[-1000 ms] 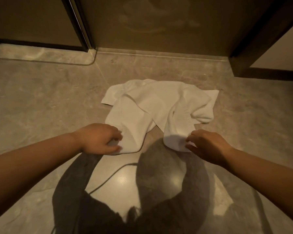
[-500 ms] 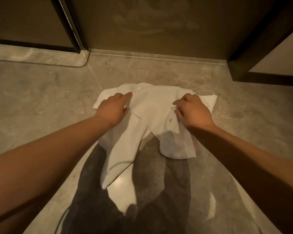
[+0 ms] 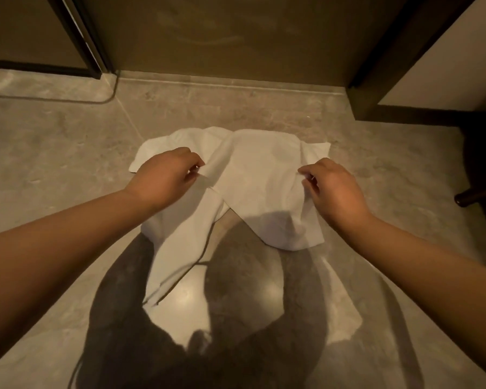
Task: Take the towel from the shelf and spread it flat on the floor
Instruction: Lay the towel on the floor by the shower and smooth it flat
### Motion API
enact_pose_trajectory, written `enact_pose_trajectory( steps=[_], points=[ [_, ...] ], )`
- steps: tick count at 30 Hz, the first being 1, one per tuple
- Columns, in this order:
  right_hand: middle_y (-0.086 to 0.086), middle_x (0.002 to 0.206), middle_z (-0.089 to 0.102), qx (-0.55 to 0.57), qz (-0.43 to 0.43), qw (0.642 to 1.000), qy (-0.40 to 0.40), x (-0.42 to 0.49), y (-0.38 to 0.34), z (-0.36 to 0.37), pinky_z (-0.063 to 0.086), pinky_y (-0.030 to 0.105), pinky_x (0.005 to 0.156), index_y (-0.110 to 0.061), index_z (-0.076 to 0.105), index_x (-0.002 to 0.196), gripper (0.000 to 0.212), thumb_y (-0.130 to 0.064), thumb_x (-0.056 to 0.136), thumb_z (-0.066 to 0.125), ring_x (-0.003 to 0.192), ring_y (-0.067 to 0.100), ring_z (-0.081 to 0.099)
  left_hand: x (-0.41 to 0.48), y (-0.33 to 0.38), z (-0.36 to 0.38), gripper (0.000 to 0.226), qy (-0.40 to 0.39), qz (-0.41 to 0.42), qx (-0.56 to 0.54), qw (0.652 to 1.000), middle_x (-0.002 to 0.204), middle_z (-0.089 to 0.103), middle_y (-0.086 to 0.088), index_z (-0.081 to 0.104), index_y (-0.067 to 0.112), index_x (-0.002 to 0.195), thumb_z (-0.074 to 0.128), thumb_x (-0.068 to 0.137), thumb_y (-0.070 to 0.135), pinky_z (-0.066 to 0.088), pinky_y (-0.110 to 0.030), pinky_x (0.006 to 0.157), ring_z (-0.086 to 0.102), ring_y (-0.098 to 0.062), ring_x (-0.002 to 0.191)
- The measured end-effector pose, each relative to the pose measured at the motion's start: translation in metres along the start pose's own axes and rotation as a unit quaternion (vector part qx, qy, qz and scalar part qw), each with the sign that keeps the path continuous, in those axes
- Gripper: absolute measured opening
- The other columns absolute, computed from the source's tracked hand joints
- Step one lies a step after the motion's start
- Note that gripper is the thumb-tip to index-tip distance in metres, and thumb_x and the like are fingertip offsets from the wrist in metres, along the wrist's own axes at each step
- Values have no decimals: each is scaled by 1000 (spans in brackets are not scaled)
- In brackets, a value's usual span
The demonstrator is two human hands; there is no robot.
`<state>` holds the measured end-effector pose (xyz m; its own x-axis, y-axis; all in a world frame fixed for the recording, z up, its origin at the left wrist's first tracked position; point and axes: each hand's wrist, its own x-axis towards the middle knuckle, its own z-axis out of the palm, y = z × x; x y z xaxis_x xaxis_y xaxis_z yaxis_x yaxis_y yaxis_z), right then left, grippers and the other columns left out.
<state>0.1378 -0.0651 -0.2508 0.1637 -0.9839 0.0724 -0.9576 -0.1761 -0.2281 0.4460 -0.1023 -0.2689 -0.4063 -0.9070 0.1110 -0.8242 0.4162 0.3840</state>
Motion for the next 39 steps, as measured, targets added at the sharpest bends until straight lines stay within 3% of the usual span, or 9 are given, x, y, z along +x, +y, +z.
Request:
enact_pose_trajectory(
  steps=[3, 9, 16, 23, 27, 31, 34, 36, 39],
  points=[
    [9, 102, 63, 0, 10, 1000, -10, -19, 14, -13, 39, 26, 77, -10, 67, 114, 24, -12, 91, 60, 91, 25, 59, -14, 16, -11, 14, -9, 46, -5, 999, 92, 64, -7, 66, 9, 98, 59, 86, 11, 48, -36, 65, 60, -27, 80],
    [5, 96, 61, 5, 52, 999, -14, -59, 39, -28, 38, 25, 73, -13, 67, 111, 23, -11, 90, 62, 85, 21, 59, -43, 49, -11, 19, -57, 153, 17, 986, 82, 60, -5, 64, 11, 95, 67, 76, 13, 42, -31, 53, 59, -26, 71],
    [3, 99, 61, 10, 139, 990, -35, -100, 74, -26, 48, 31, 78, -17, 67, 112, 23, -13, 91, 60, 87, 19, 58, -73, 80, 14, 31, -143, 197, -28, 969, 91, 63, -7, 61, 14, 104, 68, 76, 22, 50, -37, 60, 61, -28, 76],
    [8, 105, 62, -15, 200, 976, -83, -118, 98, -19, 45, 30, 79, -13, 68, 113, 24, -9, 92, 57, 91, 22, 59, -101, 91, 64, 61, -147, 269, 71, 949, 70, 60, -3, 43, 20, 87, 86, 44, 27, 45, -27, 40, 58, -23, 51],
    [8, 106, 62, -19, 204, 974, -94, -118, 101, -14, 46, 31, 80, -12, 68, 112, 24, -10, 93, 55, 92, 23, 60, -106, 90, 80, 43, -142, 296, 70, 942, 68, 57, 2, 43, 22, 85, 73, 55, 28, 41, -26, 40, 56, -20, 50],
    [7, 102, 60, -19, 189, 978, -92, -112, 98, -10, 48, 34, 79, -12, 69, 109, 21, -11, 92, 55, 91, 24, 59, -98, 90, 71, 42, -139, 295, 52, 944, 82, 64, 2, 57, 23, 96, 75, 63, 41, 49, -25, 50, 62, -18, 63],
    [8, 106, 57, -17, 141, 989, -40, -103, 90, -11, 47, 35, 81, -9, 68, 106, 19, -13, 90, 58, 96, 25, 56, -74, 93, 56, 46, -104, 270, 48, 956, 104, 68, -5, 64, 17, 114, 58, 79, 45, 53, -28, 65, 66, -21, 81],
    [8, 113, 56, -13, 108, 994, -24, -91, 84, -11, 45, 36, 89, -9, 64, 111, 23, -13, 88, 61, 104, 25, 53, -50, 96, 48, 51, -94, 237, 44, 966, 125, 60, -10, 53, 13, 130, 48, 87, 41, 52, -33, 80, 62, -26, 103],
    [10, 128, 53, 31, 97, 994, -26, -67, 75, -6, 41, 35, 95, -11, 54, 126, 38, -7, 88, 59, 117, 27, 50, -16, 103, 49, 67, -122, 150, 39, 980, 153, 27, -9, 24, 19, 147, 54, 89, 36, 37, -40, 103, 34, -27, 134]
  ],
)
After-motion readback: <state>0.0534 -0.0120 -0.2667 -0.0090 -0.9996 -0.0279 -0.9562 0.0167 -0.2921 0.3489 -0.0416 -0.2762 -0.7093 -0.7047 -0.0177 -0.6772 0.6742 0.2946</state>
